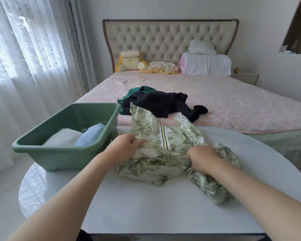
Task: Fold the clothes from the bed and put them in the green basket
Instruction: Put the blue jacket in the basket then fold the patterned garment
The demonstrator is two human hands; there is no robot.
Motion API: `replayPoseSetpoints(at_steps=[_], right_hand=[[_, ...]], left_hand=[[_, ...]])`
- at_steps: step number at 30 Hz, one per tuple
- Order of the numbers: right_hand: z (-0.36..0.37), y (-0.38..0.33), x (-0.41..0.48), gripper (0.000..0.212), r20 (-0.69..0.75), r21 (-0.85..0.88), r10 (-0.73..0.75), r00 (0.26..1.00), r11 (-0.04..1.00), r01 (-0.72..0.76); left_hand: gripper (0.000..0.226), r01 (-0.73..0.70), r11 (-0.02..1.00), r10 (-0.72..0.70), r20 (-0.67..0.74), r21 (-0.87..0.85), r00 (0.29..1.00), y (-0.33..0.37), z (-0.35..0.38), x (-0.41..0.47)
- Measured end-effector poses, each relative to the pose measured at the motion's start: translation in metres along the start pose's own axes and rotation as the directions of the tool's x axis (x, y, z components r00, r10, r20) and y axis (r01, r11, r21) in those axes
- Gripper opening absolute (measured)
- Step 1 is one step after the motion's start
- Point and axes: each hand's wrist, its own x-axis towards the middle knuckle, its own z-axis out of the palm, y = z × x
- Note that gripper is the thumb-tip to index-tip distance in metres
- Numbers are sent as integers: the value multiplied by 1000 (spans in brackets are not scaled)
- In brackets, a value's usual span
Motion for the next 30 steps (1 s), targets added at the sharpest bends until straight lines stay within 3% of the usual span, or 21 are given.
replayPoseSetpoints(at_steps=[2,4,6,8,10,12,13,14,16,17,19,20,23,26,27,28,30], right_hand=[[4,16,8,24,-30,-154,121,992,980,-124],[10,20,15,28,-37,-182,195,980,963,-199],[16,15,21,40,-187,-135,148,971,975,-174],[14,-1,20,47,-431,40,6,903,999,13],[4,-21,13,40,-558,340,-91,825,882,328],[-7,-40,2,22,-488,583,-180,854,661,472],[-10,-46,-2,13,-395,632,-259,881,619,465],[-9,-49,-2,23,-277,606,-320,906,674,423],[-2,-49,4,50,-72,275,-354,932,891,360],[2,-47,8,42,-54,185,-326,944,925,330],[4,-39,17,12,-133,406,-228,965,875,263],[5,-33,21,9,-173,574,-140,975,790,215],[-4,-18,28,23,-247,861,127,961,483,157],[-18,-9,24,17,-277,924,175,945,317,212],[-22,-5,22,11,-272,931,138,952,288,224],[-25,-1,20,17,-253,931,79,964,291,220],[-28,9,17,46,-165,885,-58,984,432,174]], left_hand=[[37,-33,997,31,35,76,999,2,2,-1],[25,-94,985,88,48,143,995,5,4,0],[23,-173,965,173,16,197,985,10,3,3],[22,-205,964,201,44,171,979,13,2,5],[18,-200,971,176,179,128,968,14,2,3],[24,-212,965,157,303,157,940,12,4,-1],[32,-206,966,141,348,158,927,10,5,-2],[38,-186,971,118,380,147,918,8,7,-3],[50,-135,986,81,432,95,898,6,8,-6],[66,-141,986,86,453,90,887,5,7,-6],[90,-220,964,127,464,151,877,4,9,-7],[81,-260,951,167,431,167,887,2,13,-5],[4,-228,963,201,177,146,963,10,12,2],[17,-190,981,188,-77,-23,979,26,-1,4],[16,-180,982,169,-160,-60,973,30,-6,4],[16,-168,984,149,-230,-65,962,32,-11,5],[19,-90,995,100,-251,52,963,28,-21,7]])
